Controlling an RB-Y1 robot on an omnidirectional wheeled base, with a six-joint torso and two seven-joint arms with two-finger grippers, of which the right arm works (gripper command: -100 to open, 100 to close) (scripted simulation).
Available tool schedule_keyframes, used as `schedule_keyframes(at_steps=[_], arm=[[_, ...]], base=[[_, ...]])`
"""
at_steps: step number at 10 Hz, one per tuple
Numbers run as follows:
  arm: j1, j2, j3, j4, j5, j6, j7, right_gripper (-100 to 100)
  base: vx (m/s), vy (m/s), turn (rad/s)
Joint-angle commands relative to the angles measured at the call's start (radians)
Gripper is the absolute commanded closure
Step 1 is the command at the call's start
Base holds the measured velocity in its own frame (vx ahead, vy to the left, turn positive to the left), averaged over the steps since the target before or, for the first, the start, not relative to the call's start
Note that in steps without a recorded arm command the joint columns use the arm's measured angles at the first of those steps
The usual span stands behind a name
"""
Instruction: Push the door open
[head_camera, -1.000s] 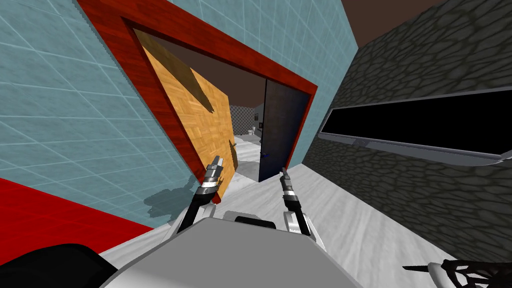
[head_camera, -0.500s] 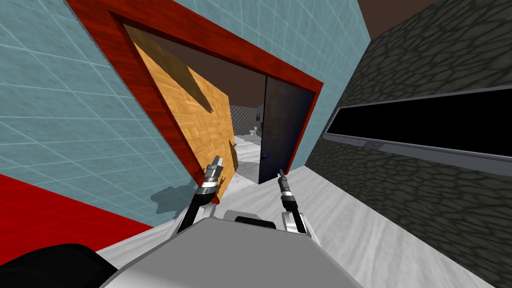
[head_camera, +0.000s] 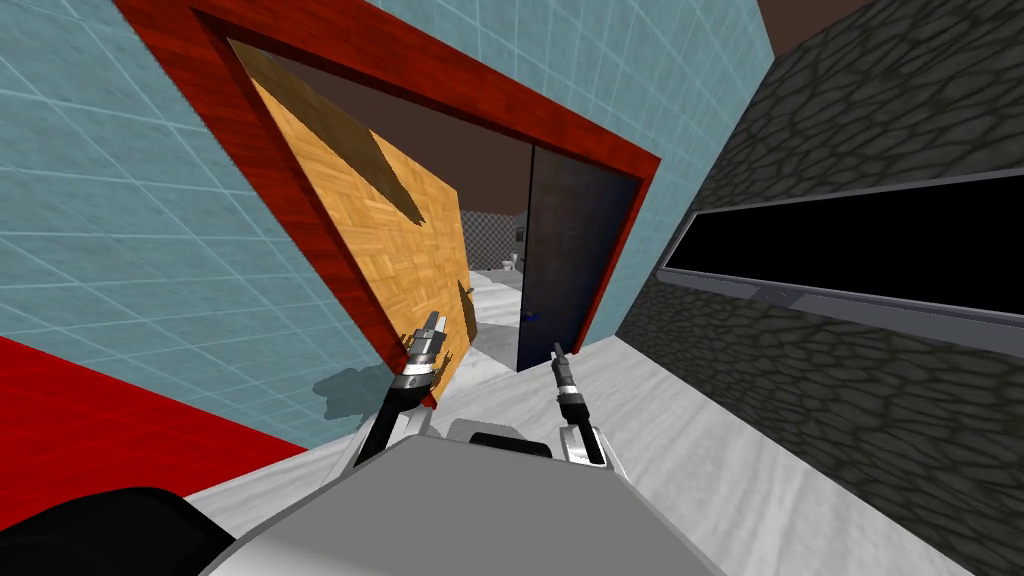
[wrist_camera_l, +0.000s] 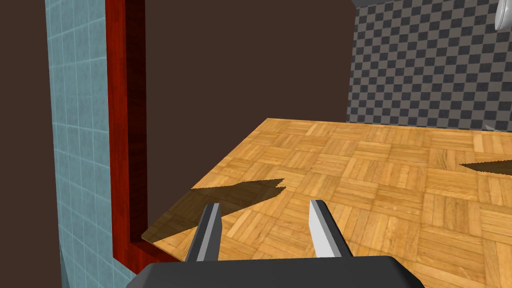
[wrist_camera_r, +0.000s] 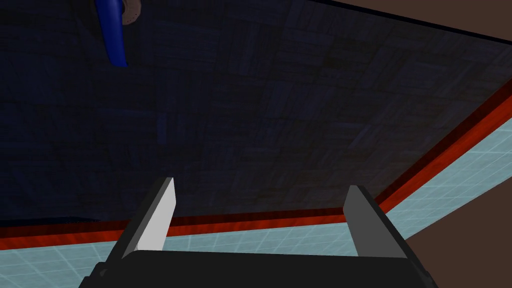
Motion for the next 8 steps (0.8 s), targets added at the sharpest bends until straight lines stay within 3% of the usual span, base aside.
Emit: schedule_keyframes(at_steps=[1, 8], arm=[[-0.009, 0.002, 0.006, 0.035, 0.002, -0.008, -0.002, -100], [-0.067, 0.019, 0.024, 0.208, 0.01, -0.055, -0.008, -100]], base=[[0.079, -0.084, 0.07], [0.088, -0.073, 0.069]])
